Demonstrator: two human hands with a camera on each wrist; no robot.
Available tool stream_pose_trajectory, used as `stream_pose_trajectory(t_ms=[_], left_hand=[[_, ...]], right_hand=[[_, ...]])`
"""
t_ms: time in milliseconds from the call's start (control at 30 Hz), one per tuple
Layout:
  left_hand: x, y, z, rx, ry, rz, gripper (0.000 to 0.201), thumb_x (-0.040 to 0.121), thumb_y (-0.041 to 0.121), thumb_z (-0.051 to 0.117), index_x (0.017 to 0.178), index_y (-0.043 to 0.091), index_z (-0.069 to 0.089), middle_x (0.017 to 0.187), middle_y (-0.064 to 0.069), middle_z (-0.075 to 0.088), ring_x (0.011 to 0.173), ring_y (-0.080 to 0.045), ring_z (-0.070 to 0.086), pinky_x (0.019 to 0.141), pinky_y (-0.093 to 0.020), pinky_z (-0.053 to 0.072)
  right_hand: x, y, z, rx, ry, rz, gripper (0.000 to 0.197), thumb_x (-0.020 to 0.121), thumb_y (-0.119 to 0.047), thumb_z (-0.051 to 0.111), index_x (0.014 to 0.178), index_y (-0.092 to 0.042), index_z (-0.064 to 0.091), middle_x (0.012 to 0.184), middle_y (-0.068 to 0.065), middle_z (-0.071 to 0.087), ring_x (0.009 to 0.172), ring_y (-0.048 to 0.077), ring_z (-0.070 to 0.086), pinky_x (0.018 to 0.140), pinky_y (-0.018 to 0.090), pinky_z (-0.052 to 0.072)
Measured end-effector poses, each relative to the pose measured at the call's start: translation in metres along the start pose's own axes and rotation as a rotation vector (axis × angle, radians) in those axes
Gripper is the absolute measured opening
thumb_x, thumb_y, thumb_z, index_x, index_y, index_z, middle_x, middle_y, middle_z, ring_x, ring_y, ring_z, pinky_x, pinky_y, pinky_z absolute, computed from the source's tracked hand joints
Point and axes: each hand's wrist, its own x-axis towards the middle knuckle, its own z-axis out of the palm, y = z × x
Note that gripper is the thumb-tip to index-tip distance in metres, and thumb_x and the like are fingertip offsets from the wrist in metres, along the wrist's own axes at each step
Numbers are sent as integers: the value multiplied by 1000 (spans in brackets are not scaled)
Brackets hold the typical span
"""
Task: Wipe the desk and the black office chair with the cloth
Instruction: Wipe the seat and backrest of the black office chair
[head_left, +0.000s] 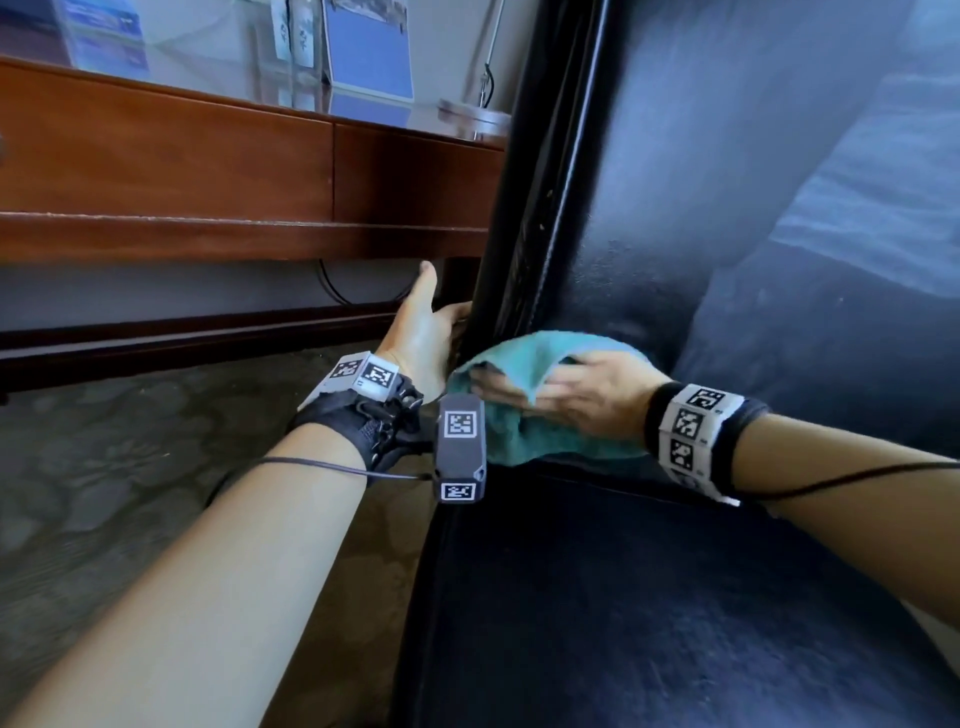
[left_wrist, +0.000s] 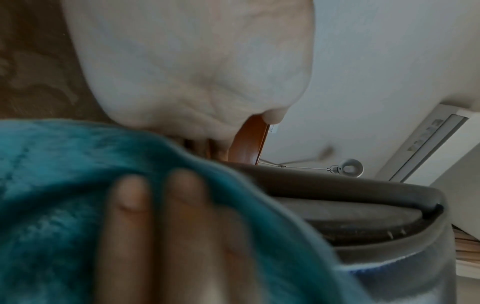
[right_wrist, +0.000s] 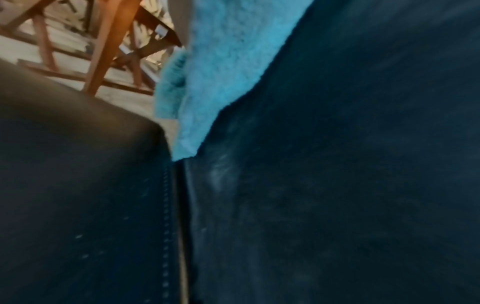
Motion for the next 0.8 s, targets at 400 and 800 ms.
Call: stream_pose_trajectory(t_ms=[400, 800], left_hand=[[13, -11, -4, 126, 54, 83, 78, 91, 72, 17, 107, 11, 62, 77, -4, 73, 68, -17, 72, 60, -27, 54], [27, -11, 38, 183, 212, 156, 92, 74, 83, 33, 138, 19, 52, 134, -12, 58, 118, -28, 58, 110, -45, 37]], right_hand=[[-12, -37, 54, 46, -40, -60, 52, 94, -1, 10, 139, -14, 32, 114, -7, 58, 77, 10, 55, 73, 21, 41], [-58, 17, 33, -225, 178, 53, 56, 101, -16, 11, 152, -19, -12, 153, -26, 7, 125, 8, 25, 96, 28, 24]])
